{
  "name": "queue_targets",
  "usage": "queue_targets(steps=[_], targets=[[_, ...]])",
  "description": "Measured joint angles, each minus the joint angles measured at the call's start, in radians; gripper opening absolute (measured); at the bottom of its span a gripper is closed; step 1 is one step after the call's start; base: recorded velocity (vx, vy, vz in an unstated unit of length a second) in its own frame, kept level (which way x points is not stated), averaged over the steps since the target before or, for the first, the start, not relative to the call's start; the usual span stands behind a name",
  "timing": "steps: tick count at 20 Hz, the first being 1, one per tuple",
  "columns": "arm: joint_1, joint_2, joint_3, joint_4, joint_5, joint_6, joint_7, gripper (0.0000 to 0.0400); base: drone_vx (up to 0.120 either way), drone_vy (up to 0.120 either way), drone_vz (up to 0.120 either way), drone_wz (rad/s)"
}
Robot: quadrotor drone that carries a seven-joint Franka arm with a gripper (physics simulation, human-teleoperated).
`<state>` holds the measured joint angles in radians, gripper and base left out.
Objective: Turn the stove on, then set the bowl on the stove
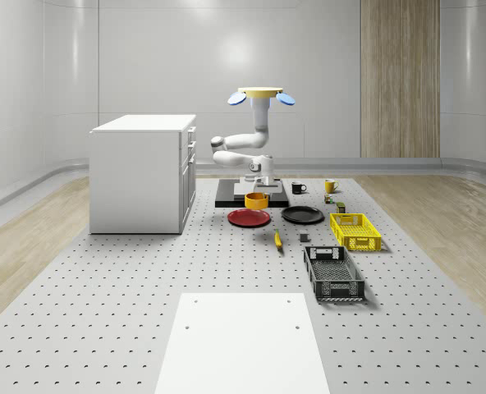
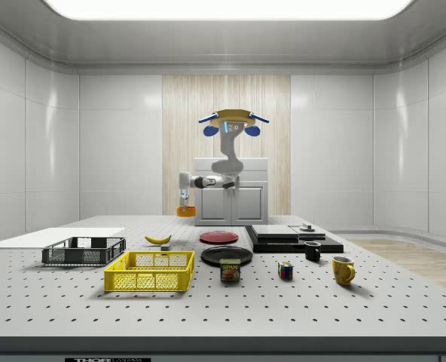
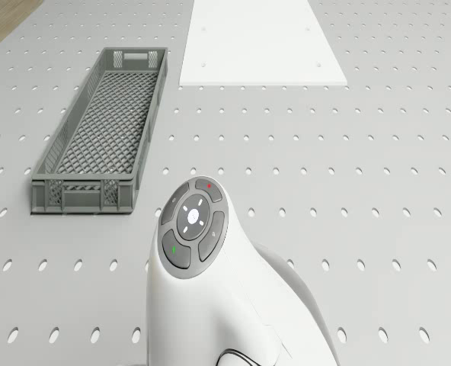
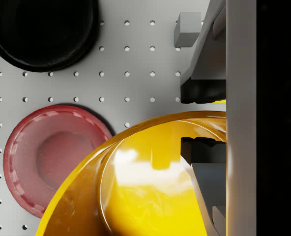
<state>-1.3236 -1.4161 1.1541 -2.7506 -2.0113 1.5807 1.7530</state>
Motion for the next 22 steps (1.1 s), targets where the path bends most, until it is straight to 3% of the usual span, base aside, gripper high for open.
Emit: queue_targets(steps=[6,12,22], targets=[[-0.001,-0.001,0.0,0.0,0.001,0.001,0.0,0.01,-0.12,0.0,0.0,0.0],[-0.001,-0.002,0.001,0.0,0.001,0.002,0.001,0.01,-0.12,-0.06,0.0,0.0],[-0.002,-0.004,0.001,0.0,0.002,0.004,0.002,0.01,-0.12,0.0,0.0,0.0]])
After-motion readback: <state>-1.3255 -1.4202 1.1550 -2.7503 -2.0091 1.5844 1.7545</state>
